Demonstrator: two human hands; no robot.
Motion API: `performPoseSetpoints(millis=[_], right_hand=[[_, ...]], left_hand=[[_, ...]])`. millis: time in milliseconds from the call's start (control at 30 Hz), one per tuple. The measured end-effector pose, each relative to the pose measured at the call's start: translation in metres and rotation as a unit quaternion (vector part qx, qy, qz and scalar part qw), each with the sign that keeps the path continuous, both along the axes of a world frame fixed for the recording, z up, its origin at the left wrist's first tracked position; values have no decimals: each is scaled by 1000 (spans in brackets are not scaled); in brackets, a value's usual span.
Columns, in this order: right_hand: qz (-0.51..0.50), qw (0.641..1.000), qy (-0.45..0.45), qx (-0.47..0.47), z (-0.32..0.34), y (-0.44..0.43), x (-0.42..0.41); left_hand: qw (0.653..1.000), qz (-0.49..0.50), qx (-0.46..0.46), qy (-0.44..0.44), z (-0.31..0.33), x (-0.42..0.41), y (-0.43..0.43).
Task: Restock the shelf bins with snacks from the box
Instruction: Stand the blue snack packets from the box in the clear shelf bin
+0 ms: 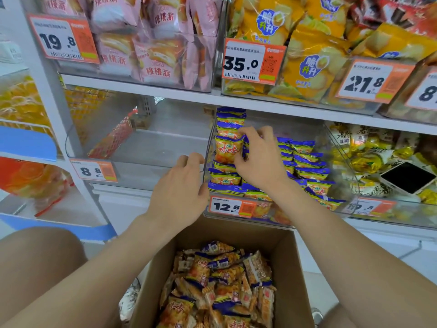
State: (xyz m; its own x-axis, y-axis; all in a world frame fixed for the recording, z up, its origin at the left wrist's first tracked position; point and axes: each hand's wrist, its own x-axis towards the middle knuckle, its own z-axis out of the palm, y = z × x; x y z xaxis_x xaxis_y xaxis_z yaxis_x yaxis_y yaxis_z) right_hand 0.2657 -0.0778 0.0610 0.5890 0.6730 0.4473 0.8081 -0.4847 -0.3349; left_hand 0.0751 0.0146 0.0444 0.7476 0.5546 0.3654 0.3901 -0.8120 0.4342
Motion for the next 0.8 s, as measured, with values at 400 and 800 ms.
performPoseSetpoints(millis=[400,800], right_hand=[[202,903,87,-370,-23,-95,-101],[244,818,53,-518,-78,-93,-99]], left_hand=[[915,-152,-9,374,-66,-29,-33],[768,-236,-99,588,-207,-33,-46]])
